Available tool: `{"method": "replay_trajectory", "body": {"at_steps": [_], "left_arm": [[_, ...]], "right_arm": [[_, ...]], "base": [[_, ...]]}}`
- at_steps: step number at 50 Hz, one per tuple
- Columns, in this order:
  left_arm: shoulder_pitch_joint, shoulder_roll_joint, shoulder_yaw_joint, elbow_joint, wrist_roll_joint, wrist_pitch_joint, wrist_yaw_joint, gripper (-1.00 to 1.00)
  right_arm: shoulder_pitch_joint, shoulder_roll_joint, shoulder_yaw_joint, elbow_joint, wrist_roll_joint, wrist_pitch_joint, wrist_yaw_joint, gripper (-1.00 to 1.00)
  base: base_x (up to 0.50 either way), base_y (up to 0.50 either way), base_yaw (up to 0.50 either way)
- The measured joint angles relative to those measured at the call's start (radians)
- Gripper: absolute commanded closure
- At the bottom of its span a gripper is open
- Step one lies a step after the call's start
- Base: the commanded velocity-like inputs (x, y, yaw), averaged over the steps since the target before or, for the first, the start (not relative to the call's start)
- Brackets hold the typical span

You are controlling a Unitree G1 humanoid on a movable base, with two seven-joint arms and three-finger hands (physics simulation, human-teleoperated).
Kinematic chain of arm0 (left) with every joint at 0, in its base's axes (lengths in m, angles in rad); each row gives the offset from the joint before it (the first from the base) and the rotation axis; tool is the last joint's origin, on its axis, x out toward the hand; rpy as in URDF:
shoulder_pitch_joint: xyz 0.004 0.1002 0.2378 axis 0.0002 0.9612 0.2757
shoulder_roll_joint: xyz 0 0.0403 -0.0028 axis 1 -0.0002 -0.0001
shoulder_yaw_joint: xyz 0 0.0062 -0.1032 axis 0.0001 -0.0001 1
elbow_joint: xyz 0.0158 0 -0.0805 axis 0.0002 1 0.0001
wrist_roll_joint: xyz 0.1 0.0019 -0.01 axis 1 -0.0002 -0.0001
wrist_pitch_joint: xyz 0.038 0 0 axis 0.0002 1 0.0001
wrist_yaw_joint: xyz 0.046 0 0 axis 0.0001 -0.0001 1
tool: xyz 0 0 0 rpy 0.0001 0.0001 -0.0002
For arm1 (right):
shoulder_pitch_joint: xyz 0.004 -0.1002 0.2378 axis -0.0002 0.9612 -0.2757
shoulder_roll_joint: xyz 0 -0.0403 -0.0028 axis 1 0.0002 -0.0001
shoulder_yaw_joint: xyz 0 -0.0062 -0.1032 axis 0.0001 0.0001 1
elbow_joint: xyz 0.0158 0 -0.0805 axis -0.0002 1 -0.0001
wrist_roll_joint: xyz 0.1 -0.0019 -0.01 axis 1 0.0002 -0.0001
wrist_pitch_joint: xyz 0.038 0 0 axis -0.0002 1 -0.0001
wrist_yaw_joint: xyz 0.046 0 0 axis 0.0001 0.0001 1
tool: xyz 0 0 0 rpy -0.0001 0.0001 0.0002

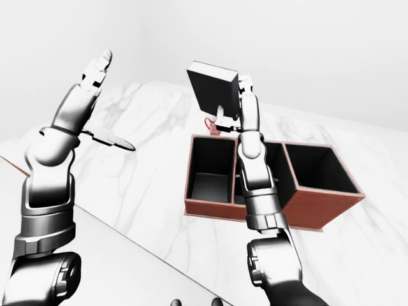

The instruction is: Pick up the book and place it in the right compartment of the caddy.

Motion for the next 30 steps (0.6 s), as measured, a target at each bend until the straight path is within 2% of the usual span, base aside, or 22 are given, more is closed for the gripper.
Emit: {"method": "replay_trajectory", "body": {"at_steps": [9,20,30], "left_arm": [[0.034,-0.01,0.015,0.03,-0.106,0.0,0.109,-1.0],[0.055,-0.01,0.026,0.07,-0.199,0.0,0.231,-1.0],[0.063,-0.008,0.025,0.104,-0.229,-0.004,0.308,-1.0]], "right_arm": [[0.0,-0.049,-0.029,-0.058,0.051,0.041,-0.002,1.0],[0.08,-0.107,-0.077,-0.284,0.096,0.041,0.021,1.0],[0.163,-0.144,-0.125,-0.51,0.125,0.041,0.05,1.0]], "base": [[0.0,0.0,0.0],[0.0,0.0,0.0],[0.0,0.0,0.0]]}}
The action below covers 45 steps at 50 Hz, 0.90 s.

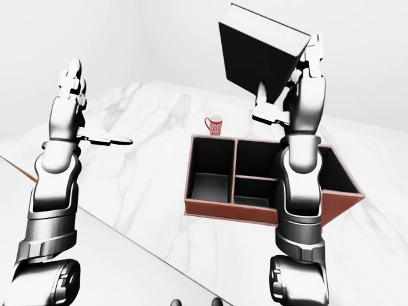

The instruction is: Pick up the book and place it in the right compartment of the caddy.

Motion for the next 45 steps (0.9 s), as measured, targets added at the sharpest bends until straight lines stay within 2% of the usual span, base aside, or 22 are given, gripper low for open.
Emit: {"method": "replay_trajectory", "body": {"at_steps": [12,23,45], "left_arm": [[0.01,-0.004,0.0,0.001,-0.018,-0.001,0.039,-1.0],[0.022,-0.013,-0.005,-0.012,-0.023,-0.003,0.045,-1.0],[0.047,-0.031,-0.012,-0.042,-0.019,-0.006,0.043,-1.0]], "right_arm": [[0.105,-0.017,-0.049,-0.174,0.021,0.0,0.035,1.0],[0.194,-0.032,-0.105,-0.244,0.031,0.0,0.073,1.0],[0.294,-0.103,-0.227,-0.077,0.034,0.0,0.096,1.0]], "base": [[0.0,0.0,0.0],[0.0,0.0,0.0],[0.0,0.0,0.0]]}}
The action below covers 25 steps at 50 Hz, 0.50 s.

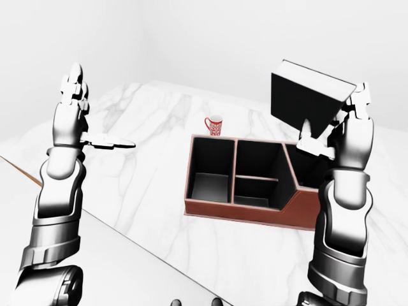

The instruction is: Pick up the book and place it in the right compartment of the caddy.

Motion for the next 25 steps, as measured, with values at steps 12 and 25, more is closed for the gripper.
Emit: {"method": "replay_trajectory", "body": {"at_steps": [12,25], "left_arm": [[0.004,-0.002,0.001,-0.002,-0.001,-0.005,0.001,-1.0],[0.009,-0.004,0.0,-0.002,-0.001,-0.009,0.003,-1.0]], "right_arm": [[0.005,-0.054,-0.038,0.147,0.006,0.0,-0.016,1.0],[0.015,-0.106,-0.078,0.239,0.021,0.0,-0.025,1.0]], "base": [[0.0,0.0,0.0],[0.0,0.0,0.0]]}}
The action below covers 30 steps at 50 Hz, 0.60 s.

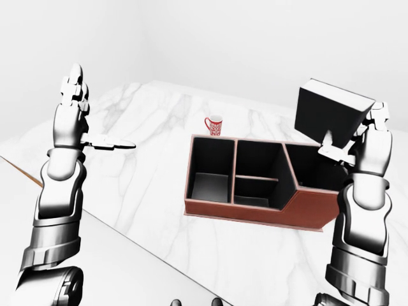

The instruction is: Pick up the book and place it in the right compartment of the caddy.

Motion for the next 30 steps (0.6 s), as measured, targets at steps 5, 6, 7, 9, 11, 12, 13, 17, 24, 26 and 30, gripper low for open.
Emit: {"method": "replay_trajectory", "body": {"at_steps": [5,6,7,9,11,12,13,17,24,26,30], "left_arm": [[0.001,-0.001,0.0,-0.001,0.001,0.0,0.0,-1.0],[0.002,-0.001,0.0,-0.001,0.001,0.0,0.0,-1.0],[0.002,-0.001,0.0,-0.001,0.001,-0.001,0.001,-1.0],[0.003,-0.001,0.0,-0.002,0.001,-0.001,0.001,-1.0],[0.004,-0.002,-0.001,-0.003,0.002,-0.001,0.001,-1.0],[0.004,-0.002,-0.001,-0.003,0.002,-0.001,0.001,-1.0],[0.005,-0.002,-0.001,-0.003,0.003,-0.001,0.001,-1.0],[0.007,-0.003,-0.001,-0.002,0.004,-0.004,0.001,-1.0],[0.01,-0.004,-0.002,-0.001,0.008,-0.007,0.001,-1.0],[0.011,-0.005,-0.003,-0.001,0.009,-0.009,0.001,-1.0],[0.012,-0.006,-0.003,0.0,0.011,-0.01,0.0,-1.0]], "right_arm": [[0.007,-0.012,-0.012,0.019,0.004,0.0,0.0,1.0],[0.008,-0.014,-0.014,0.023,0.005,0.0,0.0,1.0],[0.009,-0.016,-0.016,0.026,0.005,0.0,0.0,1.0],[0.01,-0.02,-0.02,0.031,0.007,0.0,0.0,1.0],[0.012,-0.023,-0.023,0.036,0.008,0.0,0.0,1.0],[0.012,-0.025,-0.025,0.039,0.009,0.0,0.0,1.0],[0.013,-0.026,-0.026,0.041,0.009,0.0,0.0,1.0],[0.015,-0.03,-0.029,0.046,0.01,0.0,-0.001,1.0],[0.021,-0.025,-0.027,0.046,0.008,0.0,-0.001,1.0],[0.023,-0.024,-0.027,0.045,0.007,0.0,0.0,1.0],[0.028,-0.02,-0.027,0.045,0.006,0.0,0.001,1.0]], "base": [[0.0,0.0,0.0],[0.0,0.0,0.0],[0.0,0.0,0.0],[0.0,0.0,0.0],[0.0,0.0,0.0],[0.0,0.0,0.0],[0.0,0.0,0.0],[0.0,0.0,0.0],[0.0,0.0,0.0],[0.0,0.0,0.0],[0.0,0.0,0.0]]}}
